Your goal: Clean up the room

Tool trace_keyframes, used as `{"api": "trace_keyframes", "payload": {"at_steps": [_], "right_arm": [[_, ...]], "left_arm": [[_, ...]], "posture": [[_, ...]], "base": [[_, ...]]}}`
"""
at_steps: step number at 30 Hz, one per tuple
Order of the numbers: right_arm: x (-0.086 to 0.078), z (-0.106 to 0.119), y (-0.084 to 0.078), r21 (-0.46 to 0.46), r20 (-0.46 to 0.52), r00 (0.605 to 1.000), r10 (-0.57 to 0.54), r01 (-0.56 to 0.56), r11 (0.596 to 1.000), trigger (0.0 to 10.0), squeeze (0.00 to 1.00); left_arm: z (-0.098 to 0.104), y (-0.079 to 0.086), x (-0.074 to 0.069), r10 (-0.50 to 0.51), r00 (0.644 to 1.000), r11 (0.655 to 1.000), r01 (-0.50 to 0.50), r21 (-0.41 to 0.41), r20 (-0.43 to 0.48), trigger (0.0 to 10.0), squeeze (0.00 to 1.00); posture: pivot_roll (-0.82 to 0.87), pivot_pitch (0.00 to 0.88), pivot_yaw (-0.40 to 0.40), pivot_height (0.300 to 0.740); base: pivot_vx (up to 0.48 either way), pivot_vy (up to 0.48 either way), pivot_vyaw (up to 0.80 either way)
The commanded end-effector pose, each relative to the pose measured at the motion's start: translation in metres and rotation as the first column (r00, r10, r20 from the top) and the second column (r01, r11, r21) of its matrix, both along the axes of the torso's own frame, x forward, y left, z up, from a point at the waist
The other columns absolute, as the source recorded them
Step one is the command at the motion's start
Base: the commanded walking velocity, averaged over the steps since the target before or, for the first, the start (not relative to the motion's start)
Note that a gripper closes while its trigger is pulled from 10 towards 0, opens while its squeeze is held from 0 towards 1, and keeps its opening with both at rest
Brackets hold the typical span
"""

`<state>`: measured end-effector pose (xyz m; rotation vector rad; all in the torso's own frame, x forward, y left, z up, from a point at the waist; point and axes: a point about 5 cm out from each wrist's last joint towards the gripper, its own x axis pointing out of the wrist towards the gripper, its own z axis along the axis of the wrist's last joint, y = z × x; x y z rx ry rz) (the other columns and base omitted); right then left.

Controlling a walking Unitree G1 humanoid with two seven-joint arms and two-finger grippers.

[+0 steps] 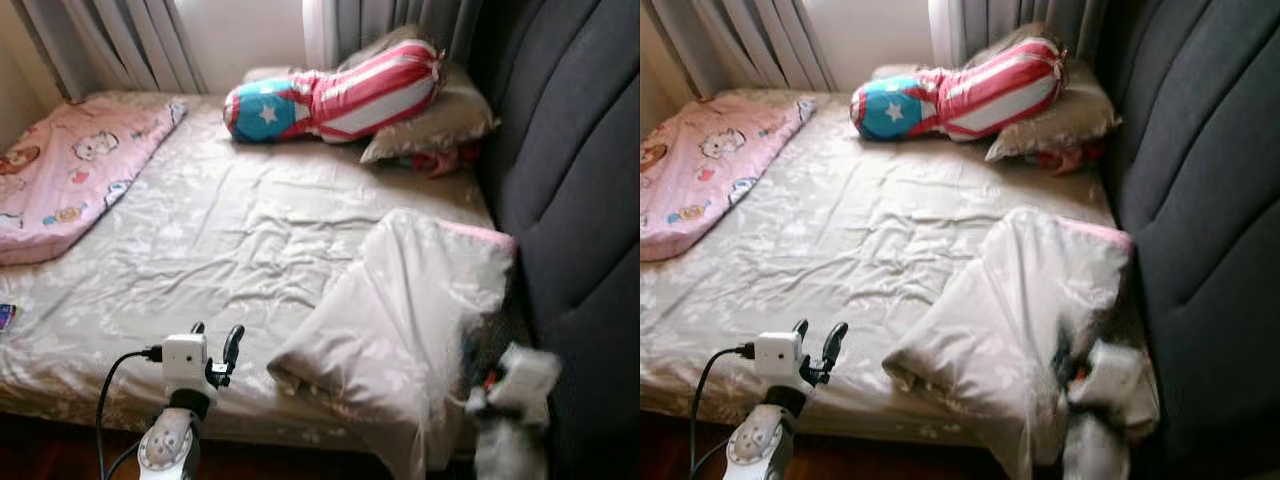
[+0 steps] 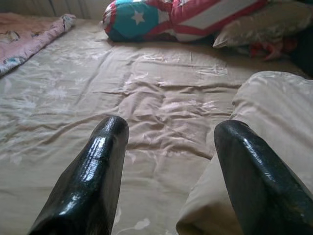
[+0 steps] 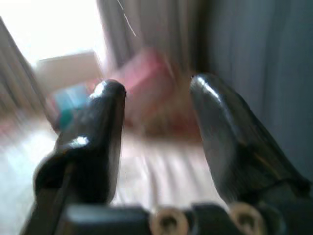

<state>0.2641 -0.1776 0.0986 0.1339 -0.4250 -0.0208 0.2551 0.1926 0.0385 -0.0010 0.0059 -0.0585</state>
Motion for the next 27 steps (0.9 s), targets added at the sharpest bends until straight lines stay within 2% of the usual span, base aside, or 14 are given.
{"api": "trace_keyframes", "payload": {"at_steps": [1, 5, 6, 8, 9, 10, 11, 13, 14, 15, 16, 20, 27], "right_arm": [[-0.006, -0.017, 0.003, 0.076, -0.095, 0.995, 0.013, -0.005, 0.997, 10.0, 0.0], [-0.008, -0.027, -0.005, 0.108, -0.144, 0.989, -0.013, 0.028, 0.994, 10.0, 0.0], [-0.016, -0.034, -0.005, 0.099, -0.202, 0.979, -0.002, 0.023, 0.995, 10.0, 0.0], [-0.021, -0.04, -0.005, 0.096, -0.247, 0.969, 0.009, 0.015, 0.995, 10.0, 0.0], [-0.032, -0.054, -0.004, 0.093, -0.333, 0.943, 0.022, 0.009, 0.996, 10.0, 0.0], [-0.032, -0.054, -0.004, 0.093, -0.333, 0.943, 0.022, 0.009, 0.996, 10.0, 0.0], [-0.043, -0.076, -0.003, 0.094, -0.436, 0.899, 0.042, -0.001, 0.996, 10.0, 0.0], [-0.053, -0.096, -0.001, 0.097, -0.527, 0.847, 0.065, -0.015, 0.995, 10.0, 0.0], [-0.058, -0.109, 0.0, 0.106, -0.583, 0.809, 0.078, -0.02, 0.994, 10.0, 0.0], [-0.058, -0.109, 0.0, 0.106, -0.583, 0.809, 0.078, -0.02, 0.994, 10.0, 0.0], [-0.06, -0.117, 0.0, 0.112, -0.624, 0.777, 0.082, -0.014, 0.994, 10.0, 0.0], [-0.054, -0.124, 0.002, 0.141, -0.652, 0.754, 0.084, 0.011, 0.99, 10.0, 0.0], [-0.041, -0.124, 0.009, 0.146, -0.679, 0.725, 0.112, -0.016, 0.989, 10.0, 0.0]], "left_arm": [[0.002, -0.003, 0.002, -0.012, 1.0, 1.0, 0.012, -0.001, 0.0, 10.0, 0.0], [0.001, -0.005, 0.0, -0.014, 1.0, 1.0, 0.014, -0.005, -0.005, 10.0, 0.0], [0.002, -0.005, -0.001, -0.011, 1.0, 1.0, 0.011, -0.008, -0.008, 10.0, 0.0], [0.002, -0.004, -0.003, -0.006, 1.0, 1.0, 0.006, -0.009, -0.009, 10.0, 0.0], [0.001, -0.002, -0.005, 0.005, 1.0, 1.0, -0.005, -0.01, -0.013, 10.0, 0.0], [0.001, -0.002, -0.005, 0.005, 1.0, 1.0, -0.005, -0.01, -0.013, 10.0, 0.0], [-0.002, -0.001, -0.009, 0.013, 1.0, 1.0, -0.013, -0.011, -0.02, 10.0, 0.0], [-0.005, -0.001, -0.011, 0.016, 0.999, 1.0, -0.017, -0.011, -0.032, 10.0, 0.0], [-0.007, -0.002, -0.012, 0.019, 0.999, 1.0, -0.019, -0.011, -0.04, 10.0, 0.0], [-0.007, -0.002, -0.012, 0.019, 0.999, 1.0, -0.019, -0.011, -0.04, 10.0, 0.0], [-0.007, -0.002, -0.012, 0.023, 0.999, 1.0, -0.024, -0.014, -0.041, 10.0, 0.0], [-0.008, -0.002, -0.009, 0.023, 0.998, 1.0, -0.024, -0.017, -0.052, 10.0, 0.0], [-0.007, -0.002, 0.0, 0.024, 0.998, 0.999, -0.025, -0.023, -0.065, 10.0, 0.0]], "posture": [[-0.02, 0.037, 0.017, 0.74], [-0.02, 0.018, 0.006, 0.74], [-0.03, 0.013, 0.001, 0.74], [-0.03, 0.009, -0.004, 0.74], [-0.03, 0.005, -0.011, 0.74], [-0.03, 0.005, -0.011, 0.74], [-0.02, 0.0, -0.022, 0.74], [-0.01, 0.0, -0.029, 0.74], [0.0, 0.0, -0.034, 0.74], [0.0, 0.0, -0.034, 0.74], [0.0, 0.0, -0.034, 0.74], [-0.01, 0.0, -0.032, 0.74], [-0.01, 0.0, -0.037, 0.74]], "base": [[0.0, 0.0, 0.0], [0.0, 0.0, 0.0], [0.0, 0.0, 0.0], [0.0, 0.0, 0.0], [0.0, 0.0, 0.0], [0.0, 0.0, 0.0], [0.0, 0.0, 0.0], [0.0, 0.0, 0.0], [0.0, 0.0, 0.0], [0.0, 0.0, 0.0], [0.0, 0.0, 0.0], [0.0, 0.0, 0.0], [0.0, 0.0, 0.0]]}}
